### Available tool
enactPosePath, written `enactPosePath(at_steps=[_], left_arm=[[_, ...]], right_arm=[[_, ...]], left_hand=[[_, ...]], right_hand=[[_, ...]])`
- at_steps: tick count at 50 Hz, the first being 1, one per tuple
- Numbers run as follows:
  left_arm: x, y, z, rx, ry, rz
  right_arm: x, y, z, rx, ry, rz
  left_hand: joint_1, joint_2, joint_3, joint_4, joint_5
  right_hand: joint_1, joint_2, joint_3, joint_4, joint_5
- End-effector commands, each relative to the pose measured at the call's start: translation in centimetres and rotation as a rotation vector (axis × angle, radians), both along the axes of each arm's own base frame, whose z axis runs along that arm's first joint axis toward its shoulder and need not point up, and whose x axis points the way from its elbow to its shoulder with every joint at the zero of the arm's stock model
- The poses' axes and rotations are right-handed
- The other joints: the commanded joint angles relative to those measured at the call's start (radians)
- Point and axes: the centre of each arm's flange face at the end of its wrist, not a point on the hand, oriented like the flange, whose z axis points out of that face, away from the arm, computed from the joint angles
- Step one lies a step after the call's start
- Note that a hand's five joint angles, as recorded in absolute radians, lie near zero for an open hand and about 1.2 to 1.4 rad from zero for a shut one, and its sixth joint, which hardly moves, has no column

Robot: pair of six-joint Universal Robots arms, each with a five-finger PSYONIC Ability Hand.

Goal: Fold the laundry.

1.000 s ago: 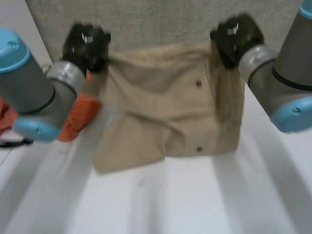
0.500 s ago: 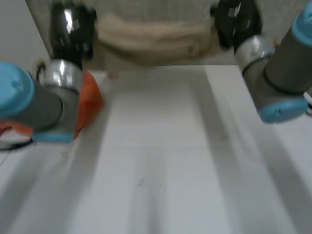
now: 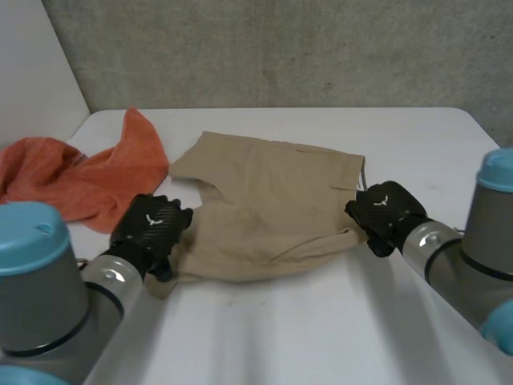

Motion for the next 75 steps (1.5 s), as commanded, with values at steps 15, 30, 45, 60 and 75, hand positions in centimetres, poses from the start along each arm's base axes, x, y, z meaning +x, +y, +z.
enactPosePath(at_steps=[15, 30, 45, 60, 75], left_arm=[[2.9, 0.1, 0.3, 0.163, 0.218, 0.157], [1.6, 3.1, -1.5, 0.259, 0.178, 0.064], [1.1, 2.9, -4.1, 0.288, 0.147, 0.053], [0.4, 1.5, -5.1, 0.287, 0.13, 0.053], [0.3, 0.9, -5.6, 0.239, 0.08, 0.044]], right_arm=[[-3.5, -1.0, -1.4, 0.01, -0.042, -0.076], [-3.3, -0.5, -2.2, 0.055, -0.068, -0.08], [-3.3, -0.4, -2.6, 0.063, -0.067, -0.08], [-3.5, -0.6, -2.5, 0.06, -0.068, -0.087], [-3.5, -0.6, -2.5, 0.061, -0.068, -0.089]], left_hand=[[0.134, 0.137, 0.133, 0.147, 0.152], [0.173, 0.175, 0.172, 0.185, 0.19], [0.129, 0.131, 0.128, 0.141, 0.146], [0.281, 0.284, 0.28, 0.294, 0.298], [0.355, 0.357, 0.354, 0.367, 0.372]], right_hand=[[0.422, 0.226, 0.215, 0.209, 0.255], [0.422, 0.226, 0.215, 0.209, 0.255], [0.422, 0.226, 0.215, 0.209, 0.255], [0.422, 0.226, 0.215, 0.209, 0.255], [0.422, 0.226, 0.215, 0.209, 0.255]])
